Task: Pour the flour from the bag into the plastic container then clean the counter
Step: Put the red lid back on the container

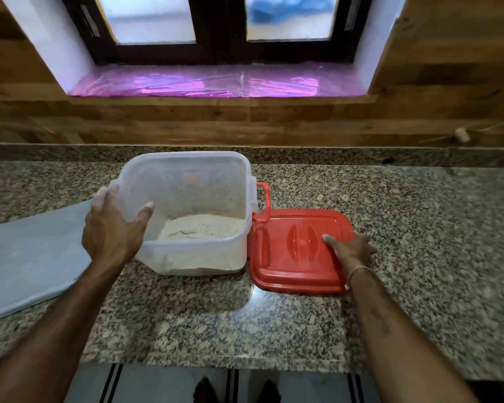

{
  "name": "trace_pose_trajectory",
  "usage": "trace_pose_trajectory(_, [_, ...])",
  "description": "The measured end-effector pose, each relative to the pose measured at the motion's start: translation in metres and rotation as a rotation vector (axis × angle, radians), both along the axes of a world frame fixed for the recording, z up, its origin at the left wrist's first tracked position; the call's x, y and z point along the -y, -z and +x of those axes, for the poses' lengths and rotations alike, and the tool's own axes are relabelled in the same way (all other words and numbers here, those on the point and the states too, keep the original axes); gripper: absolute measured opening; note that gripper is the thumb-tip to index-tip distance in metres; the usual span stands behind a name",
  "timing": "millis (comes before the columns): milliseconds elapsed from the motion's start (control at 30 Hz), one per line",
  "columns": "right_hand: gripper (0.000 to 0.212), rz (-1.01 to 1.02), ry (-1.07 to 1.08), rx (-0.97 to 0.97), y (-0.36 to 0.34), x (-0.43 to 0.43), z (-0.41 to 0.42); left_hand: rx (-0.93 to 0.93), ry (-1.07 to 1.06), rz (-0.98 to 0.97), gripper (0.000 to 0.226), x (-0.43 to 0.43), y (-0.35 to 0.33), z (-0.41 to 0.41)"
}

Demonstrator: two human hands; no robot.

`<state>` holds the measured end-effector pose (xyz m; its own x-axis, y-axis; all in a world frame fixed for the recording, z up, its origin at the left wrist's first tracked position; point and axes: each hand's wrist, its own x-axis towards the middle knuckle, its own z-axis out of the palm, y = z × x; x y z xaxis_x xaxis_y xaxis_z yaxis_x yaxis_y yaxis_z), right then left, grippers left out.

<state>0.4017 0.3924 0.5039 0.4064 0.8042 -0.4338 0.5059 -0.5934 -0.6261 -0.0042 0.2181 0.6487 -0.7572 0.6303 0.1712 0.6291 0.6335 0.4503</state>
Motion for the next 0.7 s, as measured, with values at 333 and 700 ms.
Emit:
trace_pose_trajectory(333, [0.048,0.088,0.188,-0.744,-0.035,0.014,0.063,-0.006,0.000,-0.018,0.082,0.000,-0.001,0.002])
trace_pose_trajectory(700, [0.046,0.267,-0.070,-1.045,-0.164,0.003,-0.018,0.054,0.018,0.032,0.075,0.000,-0.003,0.001])
